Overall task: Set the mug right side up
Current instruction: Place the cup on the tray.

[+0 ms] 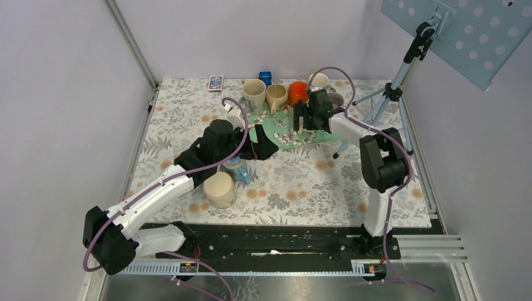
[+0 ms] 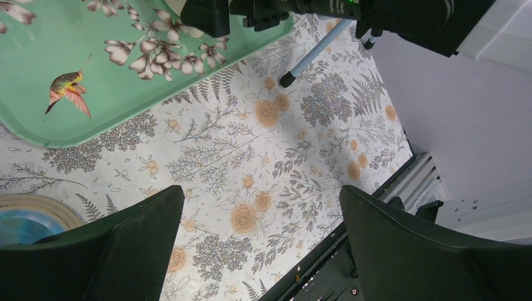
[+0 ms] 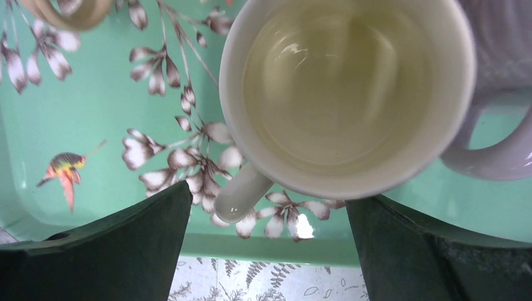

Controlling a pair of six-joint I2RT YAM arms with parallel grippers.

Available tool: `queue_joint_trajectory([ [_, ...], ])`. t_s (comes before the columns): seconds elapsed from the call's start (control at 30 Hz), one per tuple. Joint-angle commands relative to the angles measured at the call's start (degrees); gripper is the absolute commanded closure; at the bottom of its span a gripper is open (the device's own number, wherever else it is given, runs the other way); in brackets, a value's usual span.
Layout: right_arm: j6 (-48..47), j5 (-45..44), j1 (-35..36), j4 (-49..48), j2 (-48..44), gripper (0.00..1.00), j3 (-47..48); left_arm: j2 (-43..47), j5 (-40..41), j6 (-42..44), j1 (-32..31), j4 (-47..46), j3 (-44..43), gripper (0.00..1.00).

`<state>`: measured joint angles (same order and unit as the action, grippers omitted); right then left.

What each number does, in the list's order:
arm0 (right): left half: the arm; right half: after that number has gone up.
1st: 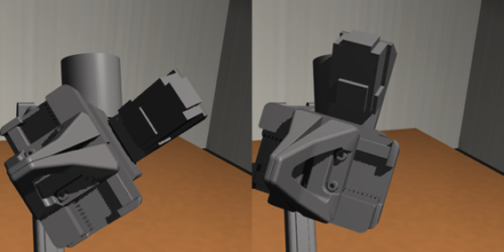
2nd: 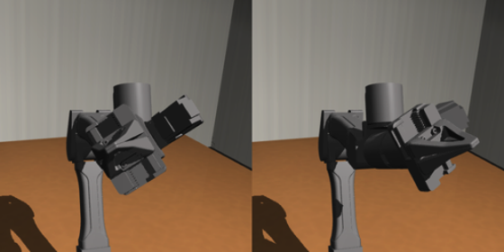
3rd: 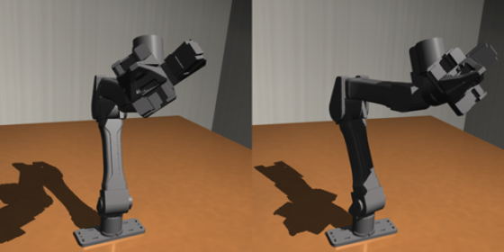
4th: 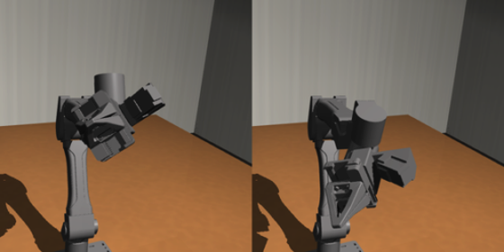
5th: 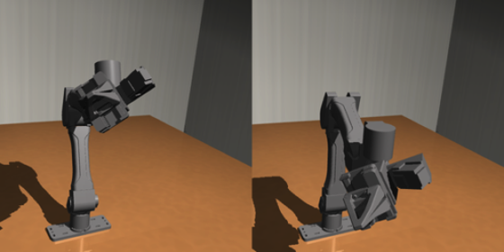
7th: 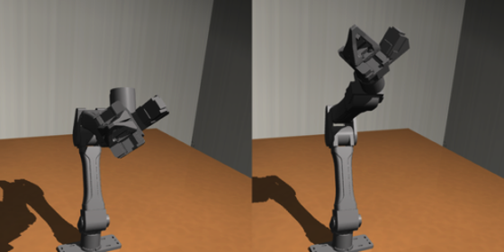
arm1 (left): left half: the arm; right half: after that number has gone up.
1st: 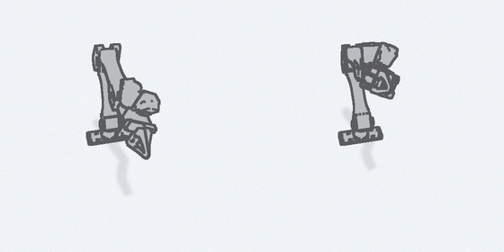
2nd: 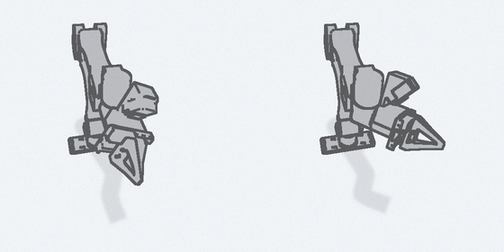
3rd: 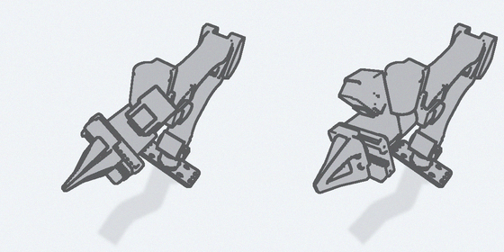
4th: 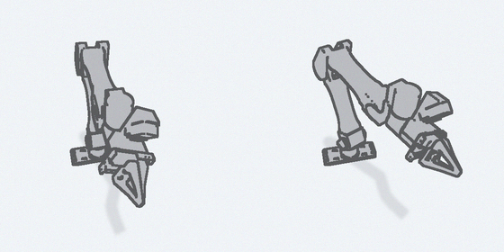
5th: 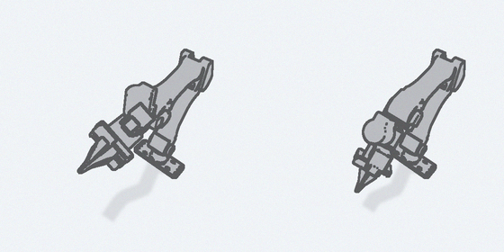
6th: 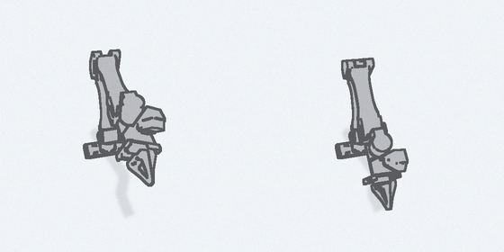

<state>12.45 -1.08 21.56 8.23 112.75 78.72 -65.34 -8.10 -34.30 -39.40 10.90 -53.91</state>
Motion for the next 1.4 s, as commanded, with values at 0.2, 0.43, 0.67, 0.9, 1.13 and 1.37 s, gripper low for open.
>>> queue_joint_trajectory([
  [0.2,2.8,-4.5,-0.9,1.7,4.0,0.00,9.8,1.6,1.2,-0.3,0.3,-0.9,-0.4,0.01],
  [0.43,3.4,-5.4,-0.8,2.9,1.4,0.00,9.1,1.7,1.8,-0.5,0.3,-0.3,-0.4,0.01],
  [0.67,4.8,-5.1,-0.8,4.7,-4.5,0.00,6.5,1.8,4.2,-1.6,0.3,1.1,-0.1,0.01],
  [0.9,7.6,-3.5,-0.8,4.9,-13.0,0.00,0.5,2.2,10.9,-2.7,0.4,6.9,-0.4,0.01],
  [1.13,10.7,2.3,-0.8,2.8,-20.8,0.00,-6.9,2.6,18.2,-7.3,0.1,17.4,-1.2,0.01],
  [1.37,11.5,6.9,-0.8,1.1,-25.5,0.00,-11.0,4.2,30.2,-14.6,-1.3,27.4,-2.2,0.01],
])
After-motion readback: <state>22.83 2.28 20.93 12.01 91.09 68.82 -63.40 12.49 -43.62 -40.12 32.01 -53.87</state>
